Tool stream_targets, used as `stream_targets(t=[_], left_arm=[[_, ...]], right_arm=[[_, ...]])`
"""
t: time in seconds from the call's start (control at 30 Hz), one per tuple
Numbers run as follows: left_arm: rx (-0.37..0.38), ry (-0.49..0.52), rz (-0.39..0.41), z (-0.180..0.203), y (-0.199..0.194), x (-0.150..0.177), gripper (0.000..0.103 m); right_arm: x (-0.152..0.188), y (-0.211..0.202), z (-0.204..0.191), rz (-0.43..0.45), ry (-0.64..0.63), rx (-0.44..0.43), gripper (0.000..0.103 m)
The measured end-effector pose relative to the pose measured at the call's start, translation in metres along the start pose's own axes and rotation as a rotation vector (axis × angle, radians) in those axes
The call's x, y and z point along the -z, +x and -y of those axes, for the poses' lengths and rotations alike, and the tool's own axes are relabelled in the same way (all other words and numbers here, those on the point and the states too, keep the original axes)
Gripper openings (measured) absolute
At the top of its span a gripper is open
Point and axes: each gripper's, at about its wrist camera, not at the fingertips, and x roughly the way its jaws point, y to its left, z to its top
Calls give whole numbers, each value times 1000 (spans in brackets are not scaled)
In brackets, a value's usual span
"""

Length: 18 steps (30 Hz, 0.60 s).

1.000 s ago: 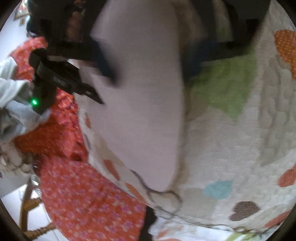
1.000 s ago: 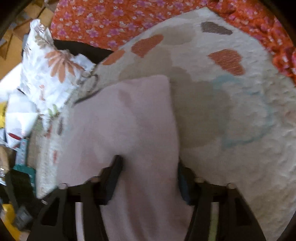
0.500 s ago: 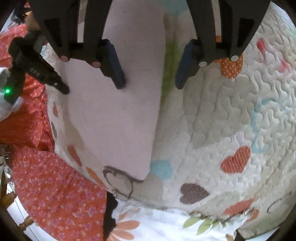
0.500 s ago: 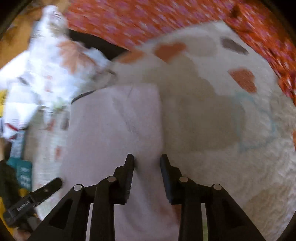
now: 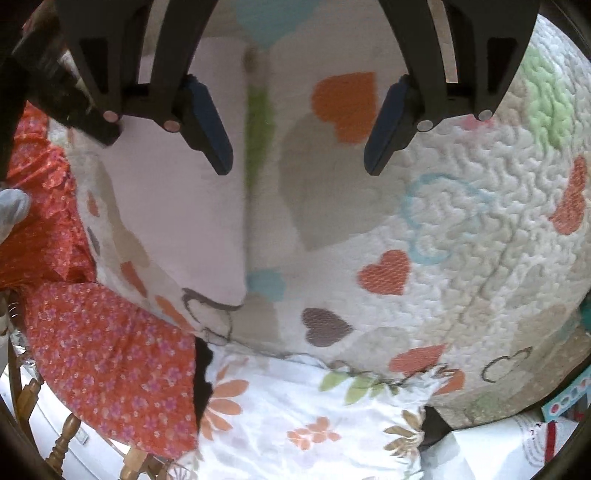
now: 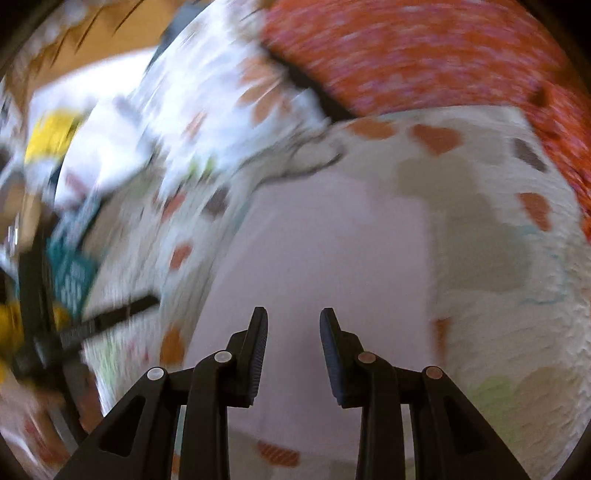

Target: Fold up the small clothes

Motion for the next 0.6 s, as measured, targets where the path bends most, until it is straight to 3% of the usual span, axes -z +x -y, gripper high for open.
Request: stream_targets(t=[0.07, 0.17, 0.23, 0.33, 0.4, 0.47, 0.53, 0.6], left_arm=[[-33, 12, 16, -6, -3, 5, 73], [-85, 43, 43, -18, -8, 11, 73], [-120, 69, 59, -25, -13, 16, 73], [-140, 89, 72, -38, -23, 22, 73], [-145, 88, 89, -45, -32, 24, 73], [-151, 81, 120, -48, -42, 25, 73], [-164, 74, 179, -48, -57, 26, 73], [-185, 79, 256, -44, -75, 28, 74]], right_arm=[[10, 15, -18, -35, -67, 18, 33], [27, 46, -34, -97, -174, 158, 35], [28, 42, -40, -83, -209, 187, 35], [19, 19, -31, -17, -156, 134, 36], [14, 14, -21, 6, -110, 151, 46], [14, 26, -4, -39, -53, 194, 57], [19, 39, 8, -93, -15, 187, 58], [21, 30, 6, -64, -7, 191, 58]])
